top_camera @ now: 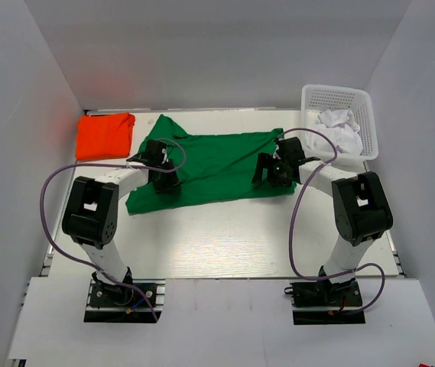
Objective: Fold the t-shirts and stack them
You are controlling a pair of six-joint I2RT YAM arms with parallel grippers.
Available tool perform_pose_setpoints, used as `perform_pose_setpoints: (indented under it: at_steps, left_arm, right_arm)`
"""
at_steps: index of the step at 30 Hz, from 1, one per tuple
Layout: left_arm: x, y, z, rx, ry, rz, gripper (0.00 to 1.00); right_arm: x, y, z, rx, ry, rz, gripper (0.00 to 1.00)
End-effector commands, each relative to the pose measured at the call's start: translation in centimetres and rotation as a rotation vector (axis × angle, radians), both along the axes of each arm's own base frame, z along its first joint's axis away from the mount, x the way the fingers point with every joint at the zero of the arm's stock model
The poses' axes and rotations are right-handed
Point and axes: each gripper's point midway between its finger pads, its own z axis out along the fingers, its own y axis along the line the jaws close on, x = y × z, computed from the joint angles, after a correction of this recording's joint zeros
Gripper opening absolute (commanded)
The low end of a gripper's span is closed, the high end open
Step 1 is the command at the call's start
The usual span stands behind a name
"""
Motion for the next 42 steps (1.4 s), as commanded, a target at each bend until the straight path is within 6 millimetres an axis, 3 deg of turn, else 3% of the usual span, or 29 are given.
perform_pose_setpoints:
  at_steps: [1, 7, 9, 14, 20, 21, 22, 23, 24, 25, 28, 31, 32, 33, 34, 35, 37, 40, 41, 42]
  left_arm:
    - [2.2, 0.4, 1.5, 0.037, -0.066, 0.03, 0.49]
    - [5.0, 1.6, 1.7, 0.121, -0.097, 0.095, 0.26]
    - [5.9, 1.9, 2.0, 0.145, -0.108, 0.112, 0.01]
    - [8.7, 1.7, 2.3, 0.183, -0.187, 0.046, 0.0]
    - [12.0, -1.4, 3.5, 0.169, -0.264, -0.283, 0.0]
    - [12.0, -2.9, 4.1, 0.119, -0.263, -0.371, 0.0]
    - [12.0, -3.2, 2.5, 0.115, -0.227, -0.419, 0.03]
    - [13.2, -3.5, 3.3, 0.13, -0.252, -0.461, 0.07]
    - [12.4, -3.4, 2.6, 0.133, -0.199, -0.487, 0.1]
    - [12.3, -3.8, 2.2, 0.14, -0.181, -0.511, 0.28]
    - [13.0, -3.0, 2.0, 0.191, -0.167, -0.498, 0.58]
    - [13.2, -2.9, 5.3, 0.19, -0.249, -0.455, 0.83]
    - [12.7, -2.4, 5.5, 0.2, -0.247, -0.43, 1.0]
    - [12.4, -2.3, 6.4, 0.193, -0.26, -0.4, 1.0]
    - [12.5, -2.2, 9.2, 0.186, -0.331, -0.369, 1.0]
    - [11.8, -1.6, 9.2, 0.194, -0.325, -0.338, 1.0]
    - [10.5, -0.4, 11.2, 0.178, -0.356, -0.234, 1.0]
    - [8.9, 1.4, 12.0, 0.14, -0.367, -0.078, 1.0]
    - [7.5, 2.6, 10.2, 0.169, -0.333, -0.029, 1.0]
    - [6.8, 2.9, 11.1, 0.148, -0.351, 0.029, 1.0]
  right_arm:
    - [0.5, -0.1, 0.2, 0.001, -0.016, -0.006, 0.9]
    - [0.2, -0.2, -0.2, -0.005, -0.004, -0.001, 0.9]
    - [0.3, -0.3, -0.2, -0.004, -0.004, -0.004, 0.9]
    - [0.4, -0.1, -0.3, -0.006, -0.004, 0.002, 0.9]
    - [0.6, -0.1, -0.4, -0.009, -0.004, 0.003, 0.9]
    - [0.5, -0.1, -0.5, -0.011, 0.0, 0.006, 0.9]
    - [0.5, -0.1, -0.6, -0.012, 0.002, 0.003, 0.9]
    - [0.5, -0.3, -0.6, -0.016, 0.005, 0.003, 0.9]
    - [0.6, -0.3, -0.5, -0.016, 0.001, 0.002, 0.9]
    - [0.5, -0.3, -0.6, -0.019, 0.003, 0.004, 0.9]
    - [0.4, -0.2, -0.4, -0.019, 0.001, 0.006, 0.9]
    - [0.4, -0.4, -0.3, -0.019, -0.003, 0.007, 0.9]
    - [0.4, -0.3, 0.0, -0.019, -0.012, 0.014, 0.9]
    - [0.4, -0.5, 0.0, -0.026, -0.014, 0.004, 0.9]
    - [0.4, -0.5, 0.1, -0.03, -0.019, 0.006, 0.9]
    - [0.4, -0.6, 0.5, -0.033, -0.028, 0.005, 0.9]
    - [0.5, -0.9, 0.8, -0.041, -0.043, -0.007, 0.9]
    - [0.9, -1.4, 2.1, -0.055, -0.085, -0.026, 0.9]
    - [1.1, -1.8, 2.2, -0.072, -0.093, -0.045, 0.9]
    - [1.2, -2.2, 2.8, -0.082, -0.112, -0.058, 0.9]
